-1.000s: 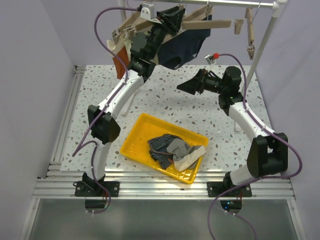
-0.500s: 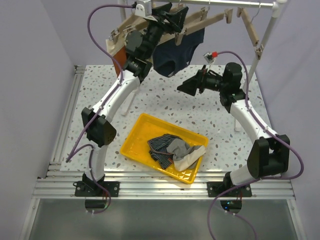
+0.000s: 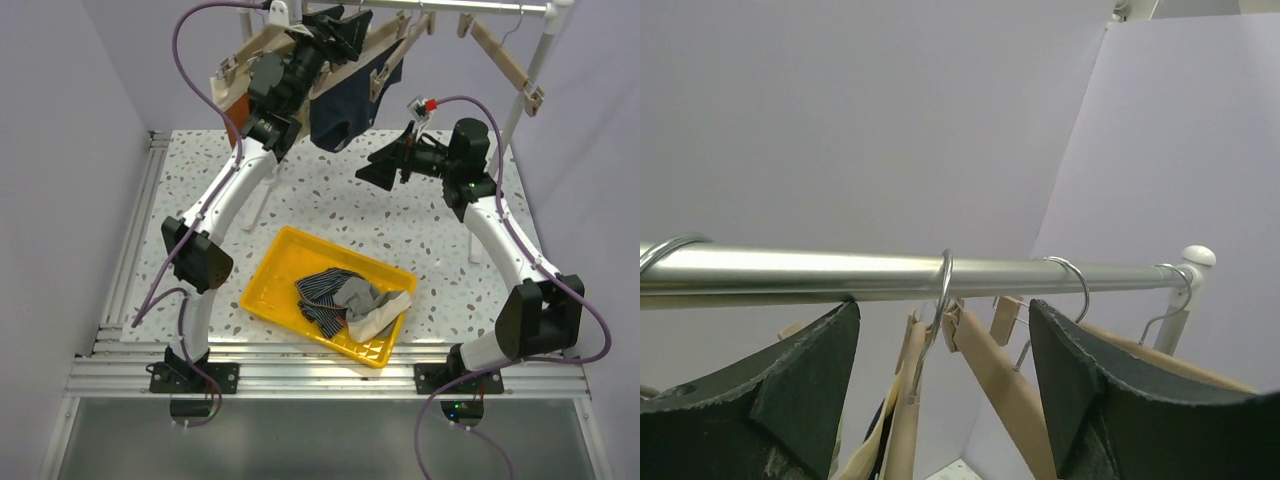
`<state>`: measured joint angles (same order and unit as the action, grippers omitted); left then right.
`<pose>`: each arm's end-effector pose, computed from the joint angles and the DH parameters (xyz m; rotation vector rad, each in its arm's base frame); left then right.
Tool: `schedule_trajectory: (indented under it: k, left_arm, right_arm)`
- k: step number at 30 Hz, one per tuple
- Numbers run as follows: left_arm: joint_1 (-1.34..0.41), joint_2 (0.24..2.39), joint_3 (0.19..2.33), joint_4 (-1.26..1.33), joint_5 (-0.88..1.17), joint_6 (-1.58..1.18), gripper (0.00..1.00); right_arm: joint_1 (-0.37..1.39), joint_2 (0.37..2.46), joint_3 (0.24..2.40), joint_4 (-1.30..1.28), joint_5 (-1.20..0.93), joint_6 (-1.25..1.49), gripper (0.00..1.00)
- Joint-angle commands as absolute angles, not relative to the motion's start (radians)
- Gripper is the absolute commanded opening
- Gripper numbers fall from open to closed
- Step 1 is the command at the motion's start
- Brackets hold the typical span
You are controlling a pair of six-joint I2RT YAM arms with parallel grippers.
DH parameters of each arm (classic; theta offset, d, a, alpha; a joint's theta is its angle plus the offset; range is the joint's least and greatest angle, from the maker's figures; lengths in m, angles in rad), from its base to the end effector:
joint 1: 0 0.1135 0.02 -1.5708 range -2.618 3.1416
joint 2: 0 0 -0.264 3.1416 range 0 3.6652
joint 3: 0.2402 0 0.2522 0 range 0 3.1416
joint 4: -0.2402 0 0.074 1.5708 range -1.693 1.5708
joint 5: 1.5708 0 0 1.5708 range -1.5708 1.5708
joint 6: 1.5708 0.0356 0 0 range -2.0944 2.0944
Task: Remove the underwear clipped to the hanger
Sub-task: Pick up the hanger from the clothesline.
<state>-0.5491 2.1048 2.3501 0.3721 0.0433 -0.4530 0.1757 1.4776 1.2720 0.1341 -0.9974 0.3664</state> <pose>0.3973 -0.2449 0.5219 0.0893 0.9902 -0.9429 0.3301 0.0890 0.3784 -0.6414 1.6347 1.2123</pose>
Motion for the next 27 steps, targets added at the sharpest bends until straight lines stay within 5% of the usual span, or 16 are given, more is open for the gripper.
schedule_trajectory:
  k: [1, 12, 19, 27]
  left_arm:
    - [-0.543, 2.138, 2.41, 0.383, 0.035, -0.442, 0.72]
    - [-0.545, 2.218, 2.46, 0.428, 0.009, -0.443, 0.6]
    - [-0.549, 2.246, 2.471, 0.501, 0.002, -0.463, 0.43]
    - [-0.558, 2.263, 2.483, 0.555, -0.029, -0.48, 0.51]
  right_arm:
    - [0.172, 1.437, 1.31, 0.147, -1.003, 0.359, 0.99]
    - [0.172, 1.42, 1.282, 0.163, -0.999, 0.377, 0.99]
    - [0.17, 1.417, 1.266, 0.176, -0.996, 0.39, 0.99]
    - [0.169, 1.411, 1.25, 0.176, -0.994, 0.39, 0.99]
